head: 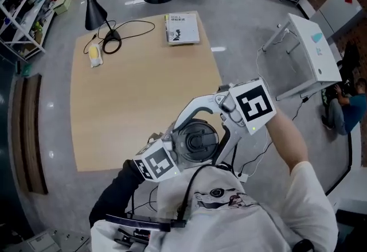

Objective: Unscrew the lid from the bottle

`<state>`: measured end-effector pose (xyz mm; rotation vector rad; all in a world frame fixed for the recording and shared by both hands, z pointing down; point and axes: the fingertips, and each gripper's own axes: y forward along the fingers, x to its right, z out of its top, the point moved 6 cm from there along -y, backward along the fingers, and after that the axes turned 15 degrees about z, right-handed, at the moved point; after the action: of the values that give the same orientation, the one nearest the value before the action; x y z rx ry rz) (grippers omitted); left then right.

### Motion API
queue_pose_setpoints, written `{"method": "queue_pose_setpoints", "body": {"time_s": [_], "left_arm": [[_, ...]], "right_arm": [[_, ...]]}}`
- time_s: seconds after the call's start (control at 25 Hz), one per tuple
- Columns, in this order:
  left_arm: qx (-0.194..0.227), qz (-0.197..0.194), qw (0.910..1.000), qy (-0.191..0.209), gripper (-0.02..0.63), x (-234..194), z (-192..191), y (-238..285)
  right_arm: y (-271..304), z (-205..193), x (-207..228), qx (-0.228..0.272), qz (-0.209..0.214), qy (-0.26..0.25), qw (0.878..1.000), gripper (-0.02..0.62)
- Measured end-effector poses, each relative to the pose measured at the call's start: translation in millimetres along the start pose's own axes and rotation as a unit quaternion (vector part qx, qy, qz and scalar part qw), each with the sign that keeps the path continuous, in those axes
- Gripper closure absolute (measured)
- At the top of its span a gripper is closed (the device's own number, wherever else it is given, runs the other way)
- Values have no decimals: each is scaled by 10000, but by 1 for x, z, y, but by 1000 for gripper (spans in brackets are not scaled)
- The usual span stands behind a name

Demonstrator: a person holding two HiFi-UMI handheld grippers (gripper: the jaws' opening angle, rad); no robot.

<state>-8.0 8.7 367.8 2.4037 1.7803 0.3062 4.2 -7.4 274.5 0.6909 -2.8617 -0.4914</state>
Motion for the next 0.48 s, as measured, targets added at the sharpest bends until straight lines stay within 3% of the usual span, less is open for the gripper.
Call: {"method": "queue_pose_setpoints", "body": {"time_s": [0.08,0.12,0.2,0.28,0.36,0.4,0.44,0.48], "left_arm": [[70,214,9996,-188,192,-5,0,0],[63,465,9986,-257,192,-13,-1,-2],[-59,1160,9925,-377,191,-32,-8,-7],[-271,1985,9788,-422,190,-50,-17,-15],[-464,2683,9613,-413,190,-63,-25,-20],[-545,2903,9545,-406,190,-66,-28,-22],[-624,3009,9508,-379,190,-68,-30,-23],[-693,3004,9508,-314,190,-66,-30,-22]], "right_arm": [[-2,-4,3,-30,-174,504,9986,79],[-7,-9,2,-160,-561,747,9955,18],[-21,-15,-5,-235,-1854,1043,9768,6],[-31,-14,-6,230,-3458,1114,9314,6],[-31,-17,6,692,-4472,1199,8837,11],[-28,-20,14,750,-4596,1253,8760,16],[-23,-22,22,732,-4513,1243,8806,25],[-17,-23,28,680,-4306,1143,8927,32]]}}
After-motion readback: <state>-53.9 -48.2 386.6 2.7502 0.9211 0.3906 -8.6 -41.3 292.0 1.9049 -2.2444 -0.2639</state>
